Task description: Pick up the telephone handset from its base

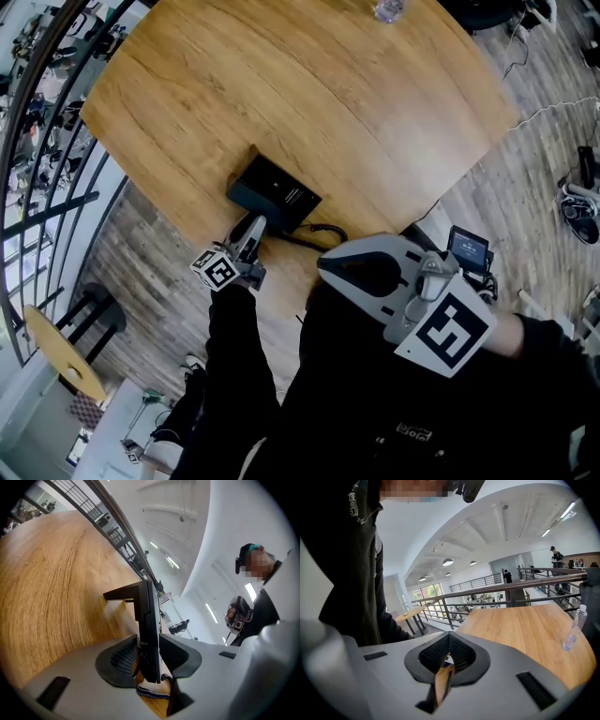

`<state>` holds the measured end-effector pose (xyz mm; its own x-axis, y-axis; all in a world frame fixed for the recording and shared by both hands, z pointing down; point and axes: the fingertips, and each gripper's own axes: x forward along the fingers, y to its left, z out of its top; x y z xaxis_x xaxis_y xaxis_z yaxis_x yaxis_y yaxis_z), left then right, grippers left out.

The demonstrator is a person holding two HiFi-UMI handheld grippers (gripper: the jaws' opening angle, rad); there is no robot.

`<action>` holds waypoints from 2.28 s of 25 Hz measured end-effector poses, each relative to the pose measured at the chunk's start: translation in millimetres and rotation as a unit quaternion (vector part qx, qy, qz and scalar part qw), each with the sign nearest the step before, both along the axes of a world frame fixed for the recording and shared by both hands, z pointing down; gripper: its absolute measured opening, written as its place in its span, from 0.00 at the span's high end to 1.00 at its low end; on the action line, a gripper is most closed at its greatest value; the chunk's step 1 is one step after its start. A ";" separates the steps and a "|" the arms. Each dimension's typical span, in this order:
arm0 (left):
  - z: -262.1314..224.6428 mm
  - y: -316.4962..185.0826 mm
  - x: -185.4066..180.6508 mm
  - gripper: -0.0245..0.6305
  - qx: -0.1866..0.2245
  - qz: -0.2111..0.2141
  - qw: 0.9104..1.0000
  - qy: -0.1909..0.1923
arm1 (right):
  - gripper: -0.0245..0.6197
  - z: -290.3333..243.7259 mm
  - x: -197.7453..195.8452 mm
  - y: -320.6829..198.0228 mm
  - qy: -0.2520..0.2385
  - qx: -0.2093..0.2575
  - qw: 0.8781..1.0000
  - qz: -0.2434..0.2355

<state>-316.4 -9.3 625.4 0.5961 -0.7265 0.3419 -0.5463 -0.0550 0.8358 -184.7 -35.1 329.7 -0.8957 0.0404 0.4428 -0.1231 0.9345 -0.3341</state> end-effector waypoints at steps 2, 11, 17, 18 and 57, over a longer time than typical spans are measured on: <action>-1.3 -3.1 0.3 0.73 0.005 0.002 1.000 0.010 | 0.94 1.0 -0.8 -0.8 0.000 -0.002 1.000 0.002; -3.0 -14.4 0.5 0.74 0.014 0.004 1.000 0.007 | 0.94 1.7 -0.3 0.0 -0.002 -0.004 1.000 0.005; -6.9 -16.1 4.8 0.81 0.021 0.009 1.000 0.003 | 0.94 1.0 4.6 -1.0 -0.005 -0.003 1.000 0.015; -6.9 -16.0 4.8 0.81 0.021 0.008 1.000 0.004 | 0.94 0.5 5.2 -1.5 -0.006 -0.003 1.000 0.016; -62.1 -4.6 8.7 0.85 0.055 -0.126 0.990 0.022 | 0.94 -30.7 60.0 -0.2 -0.052 0.018 0.998 0.011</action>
